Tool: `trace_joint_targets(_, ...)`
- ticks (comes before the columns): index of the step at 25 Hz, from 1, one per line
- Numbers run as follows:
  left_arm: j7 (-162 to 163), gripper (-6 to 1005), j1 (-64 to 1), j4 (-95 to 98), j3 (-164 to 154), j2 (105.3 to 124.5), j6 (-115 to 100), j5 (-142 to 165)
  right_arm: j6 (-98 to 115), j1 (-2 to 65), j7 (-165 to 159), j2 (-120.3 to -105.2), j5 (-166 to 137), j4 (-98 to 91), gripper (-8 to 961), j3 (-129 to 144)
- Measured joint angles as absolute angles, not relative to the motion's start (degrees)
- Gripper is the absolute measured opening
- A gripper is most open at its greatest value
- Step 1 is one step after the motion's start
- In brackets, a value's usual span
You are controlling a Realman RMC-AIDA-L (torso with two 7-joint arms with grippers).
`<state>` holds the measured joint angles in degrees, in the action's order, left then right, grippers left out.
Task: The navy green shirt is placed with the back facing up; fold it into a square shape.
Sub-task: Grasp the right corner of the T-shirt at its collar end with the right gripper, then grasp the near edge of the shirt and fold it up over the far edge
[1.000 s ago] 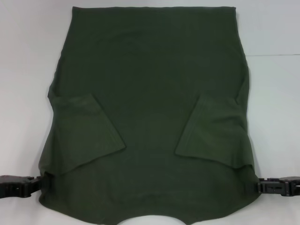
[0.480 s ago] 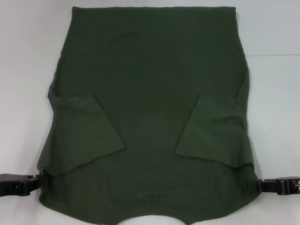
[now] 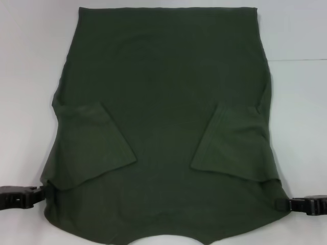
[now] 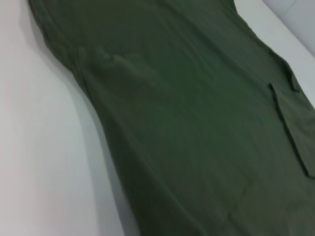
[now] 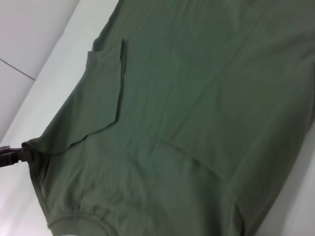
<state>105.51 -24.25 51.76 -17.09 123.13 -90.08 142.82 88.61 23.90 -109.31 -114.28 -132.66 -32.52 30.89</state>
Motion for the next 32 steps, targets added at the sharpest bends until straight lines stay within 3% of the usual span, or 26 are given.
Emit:
trace_joint_targets(20, 110.21, 23, -20.22, 53.25, -9.88, 122.14, -100.3, 142.29, 96.39, 16.53, -98.87, -112.94, -132.52, -32.62, 59, 22.03)
trace_joint_targets(32, 109.48, 22, -17.78, 51.23, -10.43, 123.61, -106.84, 142.31, 97.32, 15.19, -98.41, -109.95, -132.85, -33.17, 59, 20.78)
